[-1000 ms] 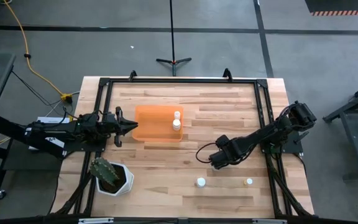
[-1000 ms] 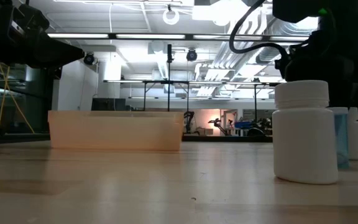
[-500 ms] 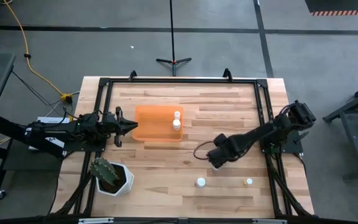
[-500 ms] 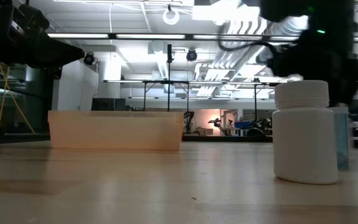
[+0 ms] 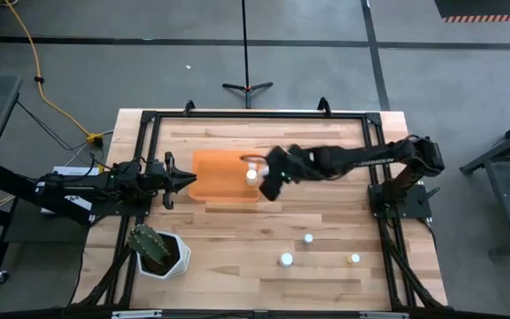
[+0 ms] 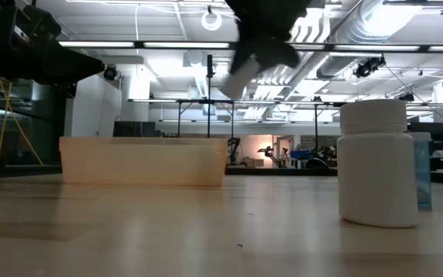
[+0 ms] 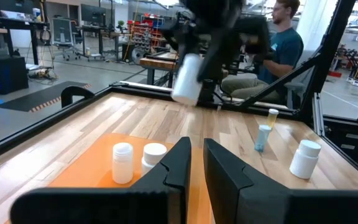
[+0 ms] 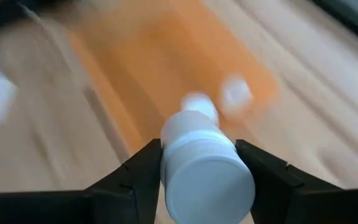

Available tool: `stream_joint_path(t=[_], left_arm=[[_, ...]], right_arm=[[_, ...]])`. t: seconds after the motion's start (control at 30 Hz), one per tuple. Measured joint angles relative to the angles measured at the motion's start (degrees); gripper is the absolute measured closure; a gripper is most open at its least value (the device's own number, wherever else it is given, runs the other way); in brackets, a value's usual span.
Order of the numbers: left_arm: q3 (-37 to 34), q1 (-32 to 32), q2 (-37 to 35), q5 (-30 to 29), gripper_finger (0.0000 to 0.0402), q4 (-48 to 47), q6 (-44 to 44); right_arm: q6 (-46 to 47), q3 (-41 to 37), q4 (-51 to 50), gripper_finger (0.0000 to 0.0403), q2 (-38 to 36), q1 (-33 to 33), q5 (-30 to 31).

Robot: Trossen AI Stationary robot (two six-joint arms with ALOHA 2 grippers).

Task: Pick and place pill bottles into a basket
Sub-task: Put the top white pill bottle in the orange bin

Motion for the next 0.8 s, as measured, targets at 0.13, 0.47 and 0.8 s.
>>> stream_joint_path(t=[0.13, 0.47, 0.8], left_arm=[[0.0, 0.0, 0.0, 0.0, 0.0323, 0.0, 0.0], [0.0, 0.0, 0.0, 0.0, 0.0323, 0.0, 0.4], [0.0, 0.0, 0.0, 0.0, 0.0323, 0.0, 0.5]], right_arm=[[-7.5, 3.2, 5.4, 0.0237, 3.0, -2.9, -4.0], [-14.0, 14.7, -2.9, 0.0231, 16.2, -4.1, -10.0], [-14.1, 18.6, -9.3, 0.0232, 23.5, -4.1, -14.9]])
